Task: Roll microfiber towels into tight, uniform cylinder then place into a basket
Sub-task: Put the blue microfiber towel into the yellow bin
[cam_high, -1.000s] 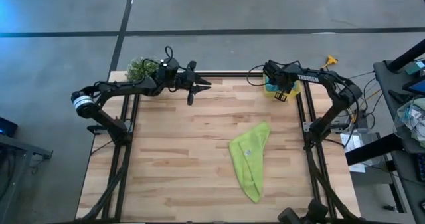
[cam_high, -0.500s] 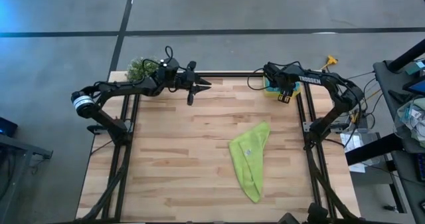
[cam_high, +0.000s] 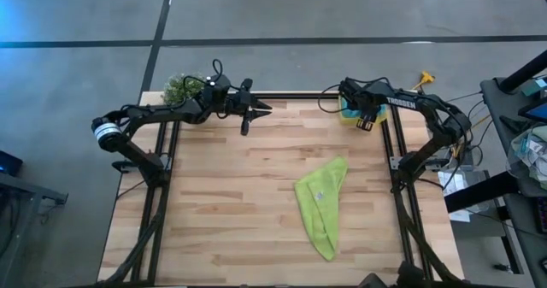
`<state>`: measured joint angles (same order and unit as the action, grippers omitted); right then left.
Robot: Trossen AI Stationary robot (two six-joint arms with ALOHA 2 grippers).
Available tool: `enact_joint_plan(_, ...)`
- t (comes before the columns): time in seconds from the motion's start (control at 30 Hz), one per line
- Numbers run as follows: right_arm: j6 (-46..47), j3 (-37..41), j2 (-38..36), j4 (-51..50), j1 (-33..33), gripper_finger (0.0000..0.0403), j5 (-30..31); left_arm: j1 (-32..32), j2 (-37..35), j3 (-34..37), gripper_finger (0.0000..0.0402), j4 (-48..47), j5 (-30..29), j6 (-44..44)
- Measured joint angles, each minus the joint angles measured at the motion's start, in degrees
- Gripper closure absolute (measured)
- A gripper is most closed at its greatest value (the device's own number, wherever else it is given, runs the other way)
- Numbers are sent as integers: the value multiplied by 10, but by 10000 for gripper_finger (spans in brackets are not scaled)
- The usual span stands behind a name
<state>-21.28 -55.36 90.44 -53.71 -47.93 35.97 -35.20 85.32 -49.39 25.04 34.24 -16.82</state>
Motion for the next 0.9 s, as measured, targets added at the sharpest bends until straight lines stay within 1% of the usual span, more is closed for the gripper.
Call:
enact_joint_plan(0.03,0,1,1,4,-1,204,-11,0,0,0,350,0,0,0)
enact_joint_plan(0.13,1,13,10,39,-7,208,-19,0,0,0,350,0,0,0)
enact_joint_plan(0.27,-2,22,30,77,-14,222,-17,3,0,0,350,0,2,0)
enact_joint_plan(0.37,-14,22,41,91,-17,223,-14,3,0,0,350,0,2,0)
enact_joint_plan(0.43,-17,20,41,93,-17,213,-11,3,0,0,350,0,2,0)
enact_joint_plan(0.53,-17,14,36,91,-17,193,10,3,0,0,350,0,2,0)
enact_joint_plan(0.63,1,2,17,78,-17,174,31,3,0,0,350,0,2,0)
enact_joint_plan(0.73,33,-13,1,36,-16,162,12,3,0,0,350,0,2,0)
enact_joint_plan(0.9,77,-29,-13,-21,-14,160,-49,3,0,0,350,0,1,0)
